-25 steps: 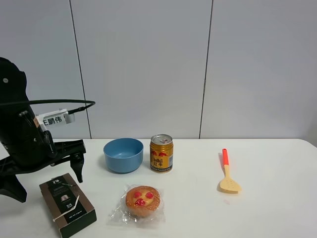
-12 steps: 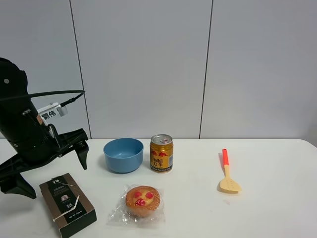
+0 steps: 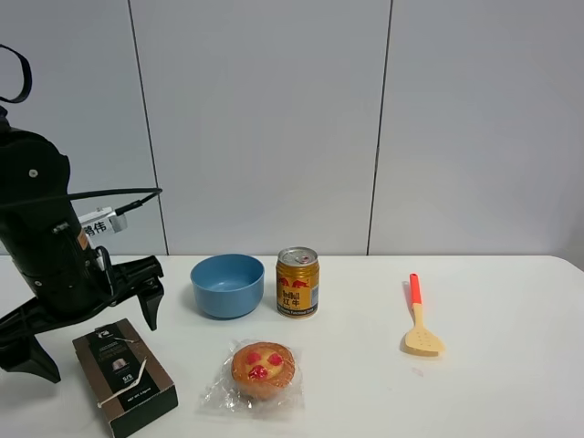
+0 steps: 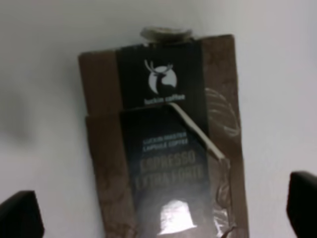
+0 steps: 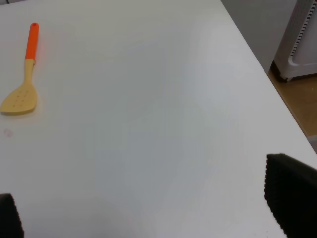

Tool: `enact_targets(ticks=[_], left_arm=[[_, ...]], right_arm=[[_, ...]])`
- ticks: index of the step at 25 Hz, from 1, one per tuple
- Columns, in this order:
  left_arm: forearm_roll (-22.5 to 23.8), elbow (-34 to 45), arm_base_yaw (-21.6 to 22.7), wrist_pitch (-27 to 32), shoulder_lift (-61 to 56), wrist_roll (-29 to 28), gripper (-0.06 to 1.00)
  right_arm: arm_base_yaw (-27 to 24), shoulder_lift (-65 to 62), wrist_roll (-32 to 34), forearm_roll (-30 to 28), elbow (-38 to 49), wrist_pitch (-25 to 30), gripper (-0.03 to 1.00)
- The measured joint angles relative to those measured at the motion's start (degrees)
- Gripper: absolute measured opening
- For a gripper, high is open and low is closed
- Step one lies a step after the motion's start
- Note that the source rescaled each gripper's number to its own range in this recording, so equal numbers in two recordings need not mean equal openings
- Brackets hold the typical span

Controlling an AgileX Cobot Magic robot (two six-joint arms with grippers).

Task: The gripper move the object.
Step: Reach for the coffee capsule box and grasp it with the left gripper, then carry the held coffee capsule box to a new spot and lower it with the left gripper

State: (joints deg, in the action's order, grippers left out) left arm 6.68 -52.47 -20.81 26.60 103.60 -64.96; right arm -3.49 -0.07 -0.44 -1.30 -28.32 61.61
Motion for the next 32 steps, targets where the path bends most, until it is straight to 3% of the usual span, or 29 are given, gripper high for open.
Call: enact_targets(ticks=[22, 23, 25, 27, 28, 32], left_arm=[[2.3, -0.3, -1.3, -0.9, 5.8, -0.2, 1.0], [2.4, -0.3, -1.3, -1.0, 5.8, -0.2, 0.95], [2.4, -0.3, -1.3, -1.2, 5.8, -0.2, 0.66], [2.4, -0.3, -1.3, -1.3, 5.9, -0.2, 0.09], [2.5, -0.3, -1.5, -1.0, 5.9, -0.2, 0.0], [2.6, -0.3, -1.7, -0.1, 5.9, 0.6, 0.02]], right_arm=[[0.0, 0.0, 0.0, 0.0, 0.0, 0.0, 1.0], [0.0, 0.0, 0.0, 0.0, 0.0, 0.0, 1.0], [0.0, 0.0, 0.0, 0.0, 0.0, 0.0, 1.0], [0.0, 0.0, 0.0, 0.0, 0.0, 0.0, 1.0], [0.0, 0.0, 0.0, 0.0, 0.0, 0.0, 1.0], [0.0, 0.0, 0.0, 0.0, 0.0, 0.0, 1.0]])
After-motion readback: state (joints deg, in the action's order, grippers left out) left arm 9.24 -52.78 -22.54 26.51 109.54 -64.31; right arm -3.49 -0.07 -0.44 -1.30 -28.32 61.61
